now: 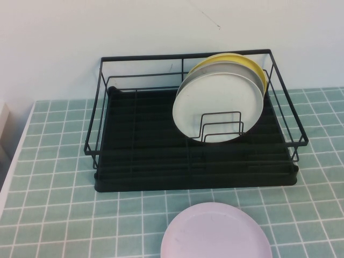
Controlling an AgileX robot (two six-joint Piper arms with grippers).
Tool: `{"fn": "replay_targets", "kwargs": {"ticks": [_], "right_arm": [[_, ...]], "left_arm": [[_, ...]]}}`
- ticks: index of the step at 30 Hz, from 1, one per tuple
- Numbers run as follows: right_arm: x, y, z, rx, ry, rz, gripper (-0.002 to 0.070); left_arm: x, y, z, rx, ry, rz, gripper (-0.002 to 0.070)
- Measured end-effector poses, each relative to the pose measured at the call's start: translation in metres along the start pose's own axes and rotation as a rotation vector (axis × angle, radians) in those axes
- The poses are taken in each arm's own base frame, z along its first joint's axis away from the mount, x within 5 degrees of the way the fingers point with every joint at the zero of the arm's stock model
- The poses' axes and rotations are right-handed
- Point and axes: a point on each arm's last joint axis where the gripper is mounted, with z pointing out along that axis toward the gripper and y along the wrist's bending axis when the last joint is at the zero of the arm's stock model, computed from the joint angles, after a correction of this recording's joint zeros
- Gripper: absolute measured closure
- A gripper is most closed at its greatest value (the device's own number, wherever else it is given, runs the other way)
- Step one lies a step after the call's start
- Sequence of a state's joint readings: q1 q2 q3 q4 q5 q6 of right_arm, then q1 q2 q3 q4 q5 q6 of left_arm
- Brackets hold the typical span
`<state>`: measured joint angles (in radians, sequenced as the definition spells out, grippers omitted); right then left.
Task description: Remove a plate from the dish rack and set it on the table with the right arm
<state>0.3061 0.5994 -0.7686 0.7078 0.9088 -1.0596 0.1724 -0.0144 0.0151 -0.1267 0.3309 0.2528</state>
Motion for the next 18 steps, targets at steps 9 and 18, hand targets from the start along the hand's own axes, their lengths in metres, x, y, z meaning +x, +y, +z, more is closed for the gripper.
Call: {"fn": "replay_targets", "kwargs": {"ticks": [9,18], "right_arm": [[0.022,0.013,-0.012,-0.025,0.18,-0.098,0.0676],[0.023,0.005,-0.032,0.373,-0.027,-0.091,0.0676]], "left_arm": [[0.0,0.0,0.0,0.0,0.0,0.0,0.0678],[0.0,0.0,0.0,0.0,0.0,0.0,0.0678]]}}
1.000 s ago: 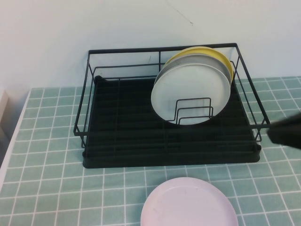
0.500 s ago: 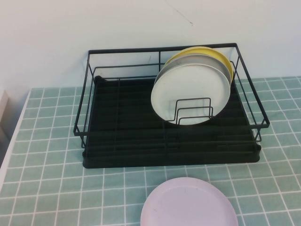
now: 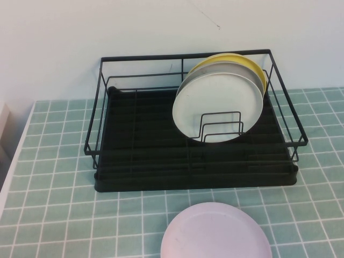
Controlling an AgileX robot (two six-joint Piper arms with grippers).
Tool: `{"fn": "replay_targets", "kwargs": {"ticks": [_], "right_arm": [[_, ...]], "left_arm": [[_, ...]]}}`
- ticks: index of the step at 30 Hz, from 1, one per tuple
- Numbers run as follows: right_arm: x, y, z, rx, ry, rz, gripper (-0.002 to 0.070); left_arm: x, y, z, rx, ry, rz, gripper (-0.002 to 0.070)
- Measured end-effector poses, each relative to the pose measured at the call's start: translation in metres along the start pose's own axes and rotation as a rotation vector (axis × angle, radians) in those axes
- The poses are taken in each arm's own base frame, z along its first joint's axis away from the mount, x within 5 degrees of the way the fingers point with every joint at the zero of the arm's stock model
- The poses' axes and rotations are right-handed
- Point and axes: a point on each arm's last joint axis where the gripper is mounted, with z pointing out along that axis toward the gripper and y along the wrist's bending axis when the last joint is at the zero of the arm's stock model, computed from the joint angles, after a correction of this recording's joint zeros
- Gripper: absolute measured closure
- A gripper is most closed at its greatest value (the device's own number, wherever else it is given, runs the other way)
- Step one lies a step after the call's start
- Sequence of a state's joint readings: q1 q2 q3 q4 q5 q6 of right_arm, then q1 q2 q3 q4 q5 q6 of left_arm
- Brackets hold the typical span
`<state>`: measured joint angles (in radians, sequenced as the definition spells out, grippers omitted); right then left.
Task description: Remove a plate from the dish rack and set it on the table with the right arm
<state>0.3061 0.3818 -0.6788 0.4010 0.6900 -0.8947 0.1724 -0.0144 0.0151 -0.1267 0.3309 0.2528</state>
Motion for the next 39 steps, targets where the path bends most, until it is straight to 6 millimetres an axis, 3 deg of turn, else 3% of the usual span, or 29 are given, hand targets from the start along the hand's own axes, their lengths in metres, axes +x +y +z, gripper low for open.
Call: {"fn": "replay_targets", "kwargs": {"ticks": [5,12,16,23,39], "right_arm": [[0.04,-0.001,0.015,0.284,-0.079,0.066,0.0676],[0.119,0.027,0.022,0.562,-0.063,0.212,0.0678],[0.153,0.038,0.03,0.644,0.002,0.353,0.0678],[0.17,0.046,0.032,0.628,0.131,0.521,0.0678],[0.176,0.05,0.032,0.606,0.208,0.535,0.0678]], "left_arm": [[0.0,0.0,0.0,0.0,0.0,0.0,0.0678],[0.0,0.0,0.0,0.0,0.0,0.0,0.0678],[0.0,0.0,0.0,0.0,0.0,0.0,0.0678],[0.0,0.0,0.0,0.0,0.0,0.0,0.0678],[0.0,0.0,0.0,0.001,0.002,0.0,0.0678]]}}
